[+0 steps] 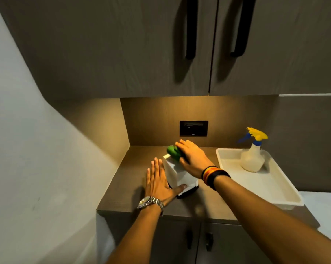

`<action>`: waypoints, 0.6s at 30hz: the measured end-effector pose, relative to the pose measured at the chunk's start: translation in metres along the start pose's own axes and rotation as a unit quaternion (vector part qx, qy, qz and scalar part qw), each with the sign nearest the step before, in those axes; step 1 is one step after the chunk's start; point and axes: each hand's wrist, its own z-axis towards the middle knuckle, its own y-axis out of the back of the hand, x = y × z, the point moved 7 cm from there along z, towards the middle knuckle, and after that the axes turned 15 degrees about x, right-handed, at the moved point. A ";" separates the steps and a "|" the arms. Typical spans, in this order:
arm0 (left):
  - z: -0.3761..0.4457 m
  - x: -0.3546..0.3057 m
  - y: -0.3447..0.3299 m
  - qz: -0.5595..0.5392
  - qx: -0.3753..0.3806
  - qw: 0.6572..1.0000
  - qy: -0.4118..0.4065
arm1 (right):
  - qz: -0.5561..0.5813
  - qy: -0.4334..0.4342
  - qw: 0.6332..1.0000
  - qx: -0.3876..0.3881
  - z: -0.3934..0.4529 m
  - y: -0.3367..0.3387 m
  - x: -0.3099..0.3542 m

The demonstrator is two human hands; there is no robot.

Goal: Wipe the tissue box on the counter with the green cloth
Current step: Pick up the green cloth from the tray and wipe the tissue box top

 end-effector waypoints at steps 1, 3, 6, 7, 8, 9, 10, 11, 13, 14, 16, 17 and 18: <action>0.001 0.001 -0.005 -0.009 0.008 1.000 0.003 | -0.037 0.003 0.999 0.027 -0.002 -0.012 -0.003; 0.004 0.003 -0.010 -0.022 0.016 1.000 0.010 | -0.096 0.009 0.994 0.046 -0.006 -0.025 -0.008; 0.010 0.001 -0.016 -0.039 0.030 0.999 0.014 | -0.111 -0.005 0.991 0.073 -0.008 -0.030 -0.012; 0.012 0.000 -0.018 -0.045 0.032 0.998 0.010 | -0.112 -0.008 0.990 0.090 -0.007 -0.032 -0.012; 0.014 -0.003 -0.019 -0.051 0.033 0.998 0.004 | -0.112 -0.009 0.988 0.108 -0.006 -0.032 -0.010; 0.017 -0.006 -0.020 -0.056 0.029 0.998 -0.003 | -0.108 -0.009 0.986 0.123 -0.005 -0.032 -0.009; 0.019 -0.008 -0.021 -0.065 0.024 0.998 -0.007 | -0.098 -0.008 0.986 0.135 -0.005 -0.030 -0.009; 0.021 -0.009 -0.021 -0.083 0.019 0.996 -0.008 | -0.082 -0.008 0.986 0.143 -0.006 -0.026 -0.009; 0.025 -0.007 -0.022 -0.135 0.017 0.991 0.002 | -0.054 -0.011 0.986 0.157 -0.006 -0.021 -0.011; 0.027 -0.007 -0.020 -0.158 0.011 0.987 0.004 | -0.047 -0.013 0.985 0.164 -0.006 -0.020 -0.011; 0.032 -0.008 -0.018 -0.192 -0.009 0.981 0.000 | -0.036 -0.019 0.985 0.170 -0.003 -0.023 -0.011; 0.032 -0.010 -0.016 -0.199 -0.019 0.980 -0.007 | -0.033 -0.027 0.986 0.159 -0.003 -0.023 -0.009; 0.032 -0.011 -0.016 -0.204 -0.024 0.979 -0.013 | -0.029 -0.041 0.988 0.144 -0.001 -0.024 -0.008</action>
